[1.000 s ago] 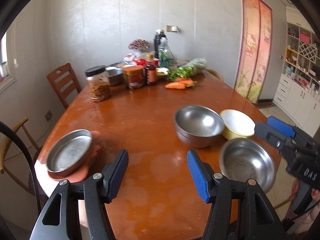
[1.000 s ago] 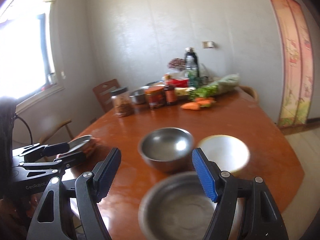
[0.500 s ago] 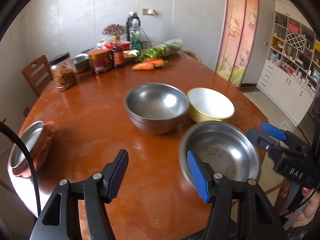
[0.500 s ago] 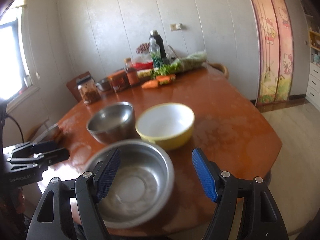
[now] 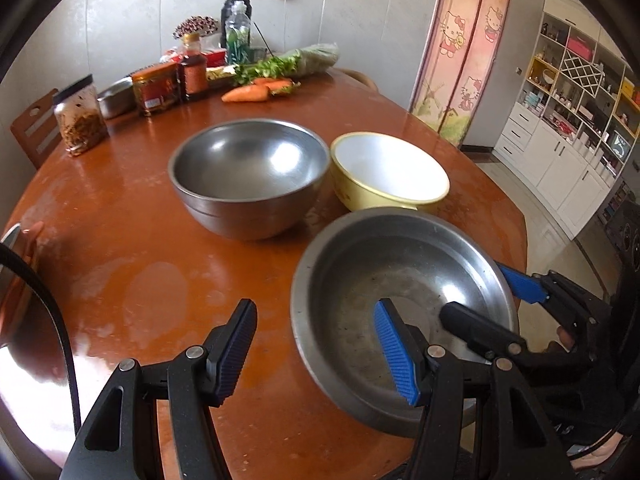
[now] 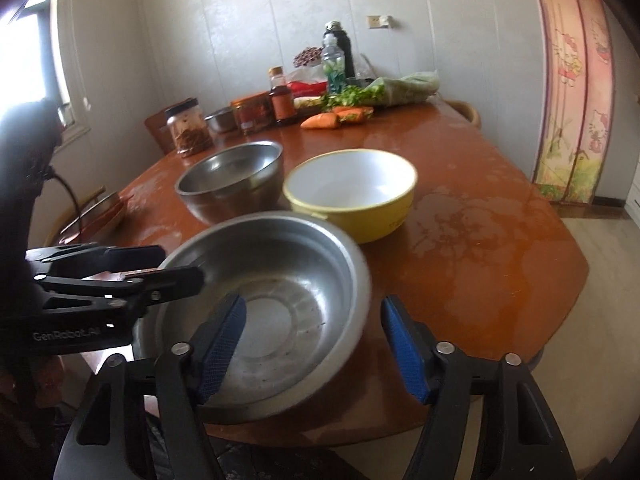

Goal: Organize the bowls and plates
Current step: 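Move both tools to the large steel basin rim and close, then carry the large steel basin with both tools toward the plate stack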

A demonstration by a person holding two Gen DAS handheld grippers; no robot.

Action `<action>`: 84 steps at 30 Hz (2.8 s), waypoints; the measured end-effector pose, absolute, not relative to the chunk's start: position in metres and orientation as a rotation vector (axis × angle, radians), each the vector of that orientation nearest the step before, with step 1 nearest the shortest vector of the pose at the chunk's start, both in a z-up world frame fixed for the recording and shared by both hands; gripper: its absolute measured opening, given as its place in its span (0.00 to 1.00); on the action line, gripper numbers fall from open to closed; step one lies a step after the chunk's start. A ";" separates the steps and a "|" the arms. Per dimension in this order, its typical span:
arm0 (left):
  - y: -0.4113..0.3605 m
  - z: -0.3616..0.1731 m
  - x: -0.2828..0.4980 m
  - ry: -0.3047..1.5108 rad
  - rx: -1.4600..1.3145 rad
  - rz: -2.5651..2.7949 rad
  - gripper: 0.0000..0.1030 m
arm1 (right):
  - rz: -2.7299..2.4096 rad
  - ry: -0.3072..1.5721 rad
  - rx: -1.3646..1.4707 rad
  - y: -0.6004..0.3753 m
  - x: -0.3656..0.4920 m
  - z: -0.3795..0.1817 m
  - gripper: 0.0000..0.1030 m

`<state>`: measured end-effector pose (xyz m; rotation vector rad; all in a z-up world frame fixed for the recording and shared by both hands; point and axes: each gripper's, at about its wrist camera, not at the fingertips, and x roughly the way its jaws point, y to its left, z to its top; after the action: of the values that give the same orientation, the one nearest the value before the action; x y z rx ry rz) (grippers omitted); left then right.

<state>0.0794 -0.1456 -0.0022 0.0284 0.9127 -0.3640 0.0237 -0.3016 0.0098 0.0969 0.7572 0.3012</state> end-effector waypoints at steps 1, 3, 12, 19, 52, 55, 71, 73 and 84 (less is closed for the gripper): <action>-0.146 -0.004 0.080 0.915 0.027 -0.369 0.59 | 0.306 0.761 0.093 -0.300 0.024 0.008 0.67; -0.148 -0.006 0.080 0.918 0.030 -0.378 0.55 | 0.315 0.769 0.088 -0.298 0.025 0.006 0.63; -0.144 -0.009 0.077 0.921 0.033 -0.396 0.39 | 0.349 0.774 0.066 -0.284 0.026 0.005 0.60; -0.122 -0.006 0.071 0.902 0.028 -0.356 0.39 | 0.379 0.773 0.044 -0.265 0.027 0.009 0.60; 0.002 -0.009 0.059 0.831 -0.102 -0.196 0.39 | 0.531 0.831 -0.127 -0.131 0.046 0.007 0.60; 0.004 -0.011 0.060 0.836 -0.103 -0.194 0.39 | 0.533 0.832 -0.130 -0.129 0.047 0.007 0.60; 0.000 -0.011 0.060 0.838 -0.094 -0.196 0.41 | 0.543 0.841 -0.102 -0.134 0.051 0.006 0.60; -0.002 -0.011 0.060 0.838 -0.090 -0.198 0.41 | 0.541 0.843 -0.099 -0.135 0.050 0.006 0.60; -0.008 -0.008 0.058 0.832 -0.091 -0.211 0.43 | 0.546 0.855 -0.063 -0.143 0.050 0.006 0.60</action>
<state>0.0585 -0.0084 -0.0081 -0.0906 0.8322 -0.2111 0.0500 -0.1431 0.0057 -0.0631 0.8548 0.5461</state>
